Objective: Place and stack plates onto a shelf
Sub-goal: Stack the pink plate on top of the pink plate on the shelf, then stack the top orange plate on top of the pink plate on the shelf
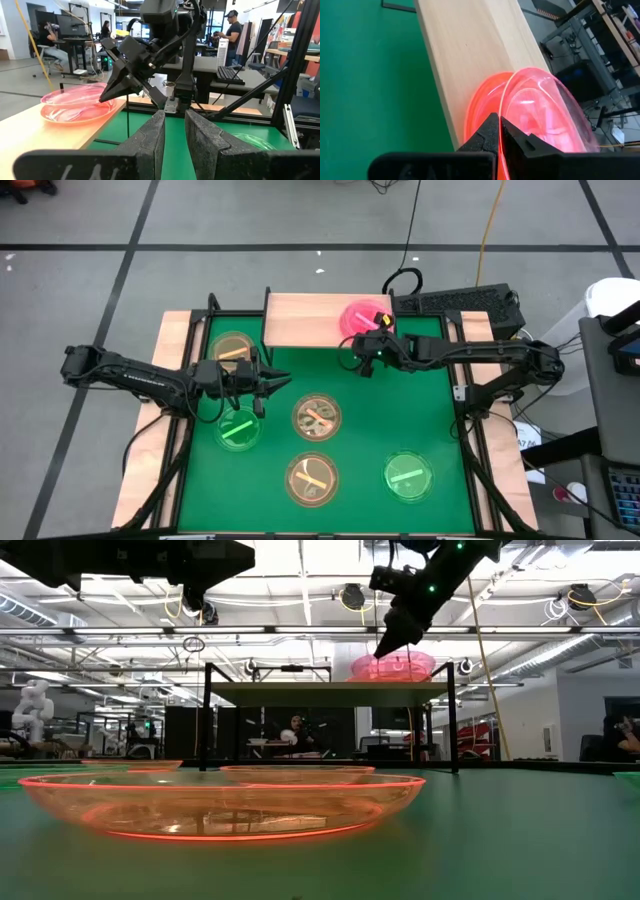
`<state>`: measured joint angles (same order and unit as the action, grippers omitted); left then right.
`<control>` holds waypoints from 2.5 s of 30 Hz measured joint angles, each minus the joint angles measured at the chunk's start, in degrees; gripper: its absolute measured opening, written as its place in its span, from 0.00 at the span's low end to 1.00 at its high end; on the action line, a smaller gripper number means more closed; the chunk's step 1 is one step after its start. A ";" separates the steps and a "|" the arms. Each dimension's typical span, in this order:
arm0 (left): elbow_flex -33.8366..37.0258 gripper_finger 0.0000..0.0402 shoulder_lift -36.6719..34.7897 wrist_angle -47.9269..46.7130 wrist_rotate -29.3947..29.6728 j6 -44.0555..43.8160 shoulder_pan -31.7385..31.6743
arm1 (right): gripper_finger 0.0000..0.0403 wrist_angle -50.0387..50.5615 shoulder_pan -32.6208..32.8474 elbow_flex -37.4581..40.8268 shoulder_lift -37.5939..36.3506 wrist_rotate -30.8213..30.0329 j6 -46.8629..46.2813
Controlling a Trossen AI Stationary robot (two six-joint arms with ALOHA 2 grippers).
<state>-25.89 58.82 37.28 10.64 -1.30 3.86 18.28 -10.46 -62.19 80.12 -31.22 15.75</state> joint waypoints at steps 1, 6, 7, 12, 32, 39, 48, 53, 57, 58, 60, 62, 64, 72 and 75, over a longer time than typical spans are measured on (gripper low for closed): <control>0.00 0.20 0.01 -0.03 0.00 -0.01 0.00 | 0.00 -0.13 -0.10 0.00 0.00 0.02 0.00; 0.00 0.20 0.01 -0.03 -0.01 -0.01 -0.02 | 0.02 -0.79 -0.50 0.00 0.00 1.14 0.07; 0.00 0.20 0.01 -0.04 0.00 0.00 0.00 | 0.02 -0.87 -0.61 0.00 0.00 1.63 0.05; 0.00 0.20 0.01 -0.05 0.01 0.00 -0.02 | 0.08 -0.87 -1.15 0.00 0.00 2.97 -0.04; 0.00 0.20 0.01 -0.03 0.01 -0.02 -0.02 | 0.39 -4.32 2.93 0.04 -1.61 3.53 -1.67; 0.00 0.20 0.00 -0.02 0.00 -0.01 -0.01 | 0.39 -4.94 12.41 0.96 -6.70 4.49 -6.76; 0.00 0.20 -0.02 -0.51 -0.12 -8.27 0.02 | 0.39 -22.64 27.12 14.75 -11.79 4.27 -10.48; 0.00 0.20 0.01 0.32 -0.10 -10.43 -0.02 | 0.39 -38.87 33.10 22.43 -12.86 4.12 -9.75; 0.00 0.20 0.01 0.95 0.11 -9.06 -0.16 | 0.39 -45.91 35.64 24.64 -13.42 4.15 -7.76; 0.00 0.20 0.01 0.93 0.75 -8.92 -0.35 | 0.39 -46.73 35.91 24.76 -13.42 4.10 -7.30; 0.00 0.20 0.01 0.89 1.65 -8.92 -0.74 | 0.39 -47.79 36.36 24.83 -13.43 4.02 -6.67; 0.00 0.20 0.01 0.76 1.91 -8.93 -1.01 | 0.39 -48.15 36.47 24.83 -13.44 4.03 -6.67; 0.00 0.20 -0.02 -0.61 1.89 -8.82 -1.01 | 0.39 -48.02 36.50 24.83 -13.42 4.04 -7.00; -0.02 0.20 -0.02 -16.43 4.02 -8.60 -1.01 | 0.39 -47.41 37.43 24.83 -13.42 4.03 -7.51; -0.07 0.20 -0.02 -23.44 8.01 -10.72 -0.99 | 0.39 -46.68 37.76 24.83 -13.42 4.02 -7.54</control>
<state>-25.96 58.81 13.85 18.66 -12.02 2.87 -28.39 27.30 -37.36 66.70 -27.20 8.21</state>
